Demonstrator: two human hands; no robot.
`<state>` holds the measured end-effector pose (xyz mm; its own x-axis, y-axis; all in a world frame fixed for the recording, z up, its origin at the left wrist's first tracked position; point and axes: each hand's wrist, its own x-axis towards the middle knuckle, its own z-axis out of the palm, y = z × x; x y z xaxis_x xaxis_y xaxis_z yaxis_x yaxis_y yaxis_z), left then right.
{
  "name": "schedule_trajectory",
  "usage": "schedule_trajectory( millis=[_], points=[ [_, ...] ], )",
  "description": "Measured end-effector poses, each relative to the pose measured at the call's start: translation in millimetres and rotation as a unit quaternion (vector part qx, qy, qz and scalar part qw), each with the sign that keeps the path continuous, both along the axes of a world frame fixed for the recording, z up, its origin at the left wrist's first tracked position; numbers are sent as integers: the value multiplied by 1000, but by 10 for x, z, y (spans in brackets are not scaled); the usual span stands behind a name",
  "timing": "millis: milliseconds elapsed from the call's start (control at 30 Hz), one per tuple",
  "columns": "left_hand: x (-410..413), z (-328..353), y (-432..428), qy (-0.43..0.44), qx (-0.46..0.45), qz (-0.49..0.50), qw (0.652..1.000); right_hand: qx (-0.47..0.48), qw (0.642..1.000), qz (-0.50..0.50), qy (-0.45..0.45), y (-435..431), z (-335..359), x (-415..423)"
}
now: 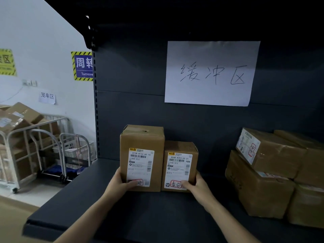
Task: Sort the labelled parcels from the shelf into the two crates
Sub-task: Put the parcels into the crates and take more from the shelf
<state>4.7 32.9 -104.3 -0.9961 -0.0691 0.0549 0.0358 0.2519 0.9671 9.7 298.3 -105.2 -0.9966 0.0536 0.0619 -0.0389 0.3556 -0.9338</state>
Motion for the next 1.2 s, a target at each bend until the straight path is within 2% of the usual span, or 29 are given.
schedule_trajectory(
  millis=[100, 333, 533, 867, 1200],
  points=[
    [13, -3, 53, 15, 53, -7, 998, -27, 1000, -3, 7, -21, 11, 12],
    [211, 272, 55, 119, 112, -43, 986, -57, 995, -21, 83, 14, 236, 103],
    [346, 376, 75, 122, 160, -15, 979, -94, 991, 14, 96, -53, 415, 241],
    [816, 376, -70, 138, 133, 65, 979, -99, 985, 102, 101, -204, 424, 406],
    [1627, 396, -647, 134, 88, 185, 970, -121, 968, 202, 85, -930, 331, 612]
  ],
)
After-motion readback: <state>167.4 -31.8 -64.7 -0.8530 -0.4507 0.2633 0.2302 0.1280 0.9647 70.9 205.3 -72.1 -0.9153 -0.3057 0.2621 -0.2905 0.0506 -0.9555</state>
